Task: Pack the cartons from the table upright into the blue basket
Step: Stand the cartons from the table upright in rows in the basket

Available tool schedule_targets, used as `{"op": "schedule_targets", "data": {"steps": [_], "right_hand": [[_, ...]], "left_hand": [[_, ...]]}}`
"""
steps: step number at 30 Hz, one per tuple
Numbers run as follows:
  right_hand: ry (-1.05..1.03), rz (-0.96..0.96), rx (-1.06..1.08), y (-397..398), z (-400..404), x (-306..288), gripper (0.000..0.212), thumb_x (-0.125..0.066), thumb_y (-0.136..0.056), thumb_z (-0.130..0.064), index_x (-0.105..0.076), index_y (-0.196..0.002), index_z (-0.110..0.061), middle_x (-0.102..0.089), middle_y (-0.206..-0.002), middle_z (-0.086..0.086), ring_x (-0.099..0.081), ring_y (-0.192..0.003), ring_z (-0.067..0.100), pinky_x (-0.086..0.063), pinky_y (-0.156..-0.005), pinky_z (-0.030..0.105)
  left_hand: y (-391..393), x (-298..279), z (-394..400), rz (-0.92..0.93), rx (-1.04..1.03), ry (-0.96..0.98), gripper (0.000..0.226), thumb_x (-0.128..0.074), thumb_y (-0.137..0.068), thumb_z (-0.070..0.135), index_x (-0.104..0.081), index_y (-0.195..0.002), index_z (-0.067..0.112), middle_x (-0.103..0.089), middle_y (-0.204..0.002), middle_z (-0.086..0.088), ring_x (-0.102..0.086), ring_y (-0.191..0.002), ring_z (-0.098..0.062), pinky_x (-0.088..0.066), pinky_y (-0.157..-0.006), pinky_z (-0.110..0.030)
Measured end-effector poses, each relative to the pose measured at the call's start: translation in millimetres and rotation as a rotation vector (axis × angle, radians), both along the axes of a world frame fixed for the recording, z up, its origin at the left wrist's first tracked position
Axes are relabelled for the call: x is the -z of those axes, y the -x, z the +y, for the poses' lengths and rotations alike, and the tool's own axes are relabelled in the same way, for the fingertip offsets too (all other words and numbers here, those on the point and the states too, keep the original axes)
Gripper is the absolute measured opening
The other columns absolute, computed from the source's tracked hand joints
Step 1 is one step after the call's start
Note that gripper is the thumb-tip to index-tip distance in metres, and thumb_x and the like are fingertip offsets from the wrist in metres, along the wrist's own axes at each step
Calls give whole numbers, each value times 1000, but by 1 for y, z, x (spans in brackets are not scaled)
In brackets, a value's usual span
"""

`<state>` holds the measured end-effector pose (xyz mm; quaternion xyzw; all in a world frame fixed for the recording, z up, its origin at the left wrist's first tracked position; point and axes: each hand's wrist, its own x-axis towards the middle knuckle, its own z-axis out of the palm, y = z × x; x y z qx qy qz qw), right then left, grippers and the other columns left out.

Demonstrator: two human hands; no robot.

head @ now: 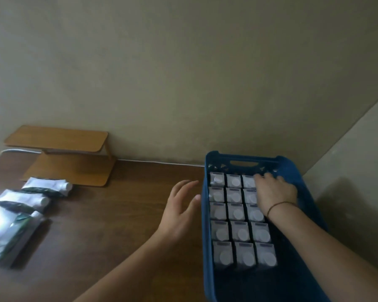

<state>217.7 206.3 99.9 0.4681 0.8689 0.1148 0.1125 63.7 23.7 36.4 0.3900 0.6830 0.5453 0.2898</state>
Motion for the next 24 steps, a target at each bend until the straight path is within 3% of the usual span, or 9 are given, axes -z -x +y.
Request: {"op": "schedule_targets", "data": {"steps": [3,5,7,9,12,16,18,20,24], "right_hand": [[-156,182,-236,42,-33,-23,27,-59,-87,-18,-58,-114,-19,-68,-96,4,-64,-84,28,-41,-65,35],[-240,367,-451,79,-63,-31,19,-66,-82,-16,-67,-102,-14,-68,-71,6,-63,-64,29,-39,-64,36],[-216,487,-628,116,-98,-32,15,-61,-83,-20,-69,-95,-14,-67,-63,4,-61,-56,28,-41,-63,37],[-127,444,-726,153,-134,-26,18,-59,-84,-25,-69,-97,-16,-68,-66,3,-63,-60,27,-45,-66,39],[34,185,-860,200,-185,-10,29,-56,-90,-33,-59,-116,-20,-68,-91,5,-63,-86,28,-44,-86,48],[205,-48,-954,247,-235,13,30,-45,-96,-34,-47,-124,-22,-62,-110,7,-56,-104,30,-38,-93,49],[267,-99,-927,265,-252,25,32,-46,-96,-36,-47,-125,-23,-61,-113,7,-56,-106,29,-39,-93,48],[353,-96,-867,279,-262,38,37,-46,-96,-39,-45,-130,-25,-60,-118,5,-55,-110,28,-41,-94,46],[688,194,-614,294,-269,53,64,-52,-88,-56,-26,-143,-38,-46,-141,-2,-48,-125,24,-44,-98,41]], "left_hand": [[46,21,-42,263,-136,125,39,-55,-95,46,-52,-134,43,-43,-144,20,-41,-134,-5,-43,-109,-40],[87,35,-73,585,-203,340,43,-58,-94,47,-52,-135,37,-44,-147,10,-40,-137,-16,-38,-111,-42],[128,45,-109,706,-298,584,52,-58,-91,50,-48,-139,34,-38,-153,4,-34,-141,-24,-32,-113,-45],[168,52,-149,715,-384,782,66,-61,-88,49,-37,-147,32,-29,-159,-1,-26,-145,-29,-28,-116,-49],[217,65,-208,715,-524,968,79,-63,-86,48,-25,-152,27,-20,-162,-7,-21,-146,-34,-25,-116,-51],[257,88,-267,590,-598,1073,85,-62,-81,62,-28,-147,20,-38,-148,-7,-41,-132,-32,-42,-101,-45],[266,94,-280,476,-551,1085,74,-67,-80,55,-38,-139,20,-50,-134,-5,-50,-122,-29,-51,-90,-42],[268,96,-284,436,-553,968,57,-70,-78,45,-50,-126,21,-58,-121,-4,-55,-114,-29,-53,-84,-40],[248,97,-274,421,-555,571,61,-80,-75,32,-56,-128,17,-61,-122,-1,-57,-114,-24,-50,-89,-35]]}}
